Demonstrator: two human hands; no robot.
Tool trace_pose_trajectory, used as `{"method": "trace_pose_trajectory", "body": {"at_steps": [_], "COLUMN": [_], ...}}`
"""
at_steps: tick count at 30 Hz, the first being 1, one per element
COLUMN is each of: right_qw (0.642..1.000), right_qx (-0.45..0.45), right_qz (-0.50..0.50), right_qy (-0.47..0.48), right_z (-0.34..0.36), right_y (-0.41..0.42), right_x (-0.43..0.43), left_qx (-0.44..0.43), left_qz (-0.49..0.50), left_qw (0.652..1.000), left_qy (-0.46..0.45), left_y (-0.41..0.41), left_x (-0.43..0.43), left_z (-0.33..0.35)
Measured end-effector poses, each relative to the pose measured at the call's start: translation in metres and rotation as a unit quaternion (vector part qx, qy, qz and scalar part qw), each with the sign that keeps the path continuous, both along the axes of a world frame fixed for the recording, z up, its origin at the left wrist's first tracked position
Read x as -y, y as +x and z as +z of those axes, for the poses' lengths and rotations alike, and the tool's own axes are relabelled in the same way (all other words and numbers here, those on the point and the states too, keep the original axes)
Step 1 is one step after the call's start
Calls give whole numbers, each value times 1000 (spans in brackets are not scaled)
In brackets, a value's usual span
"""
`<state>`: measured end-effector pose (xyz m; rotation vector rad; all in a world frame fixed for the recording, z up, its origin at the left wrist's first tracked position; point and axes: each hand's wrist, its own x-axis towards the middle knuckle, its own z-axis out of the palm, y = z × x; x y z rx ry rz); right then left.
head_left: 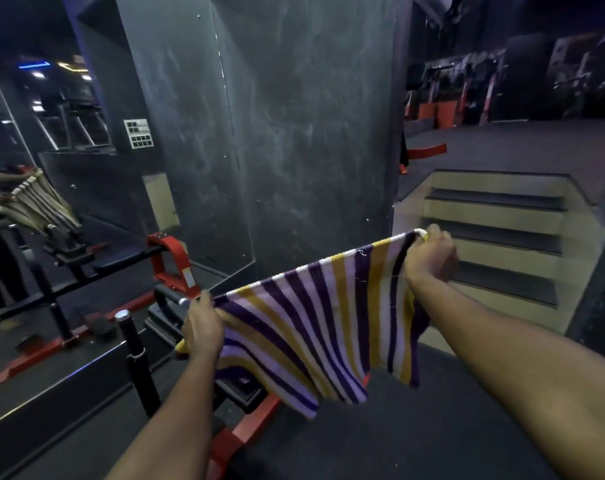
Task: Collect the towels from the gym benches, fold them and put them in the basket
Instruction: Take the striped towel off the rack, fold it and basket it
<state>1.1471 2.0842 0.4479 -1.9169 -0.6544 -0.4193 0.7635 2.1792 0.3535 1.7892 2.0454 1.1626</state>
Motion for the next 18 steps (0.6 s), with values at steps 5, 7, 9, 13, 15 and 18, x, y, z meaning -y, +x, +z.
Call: {"method": "trace_pose_trajectory", "body": {"at_steps": [5, 7, 9, 13, 15, 18], "right_qw": [999, 997, 988, 942, 913, 872], "right_qx": [-33, -78, -151, -205, -181, -160], "right_qz": [1, -9, -4, 111, 166, 318], "right_qy": [5, 3, -25, -240, -326, -337], "right_z": [-6, -9, -13, -27, -28, -23], "right_y": [6, 10, 12, -12, -37, -78], "right_x": [2, 1, -3, -20, -22, -20], "left_qx": [-74, -62, -44, -76, -84, 0], "left_qz": [108, 129, 117, -98, -229, -325], "left_qw": [991, 989, 986, 956, 919, 901], "left_qy": [-8, -45, -111, -265, -309, -287], "left_y": [-7, -11, -13, 3, 20, 44], "left_x": [8, 12, 11, 7, 11, 14], "left_z": [24, 36, 43, 69, 77, 75]}}
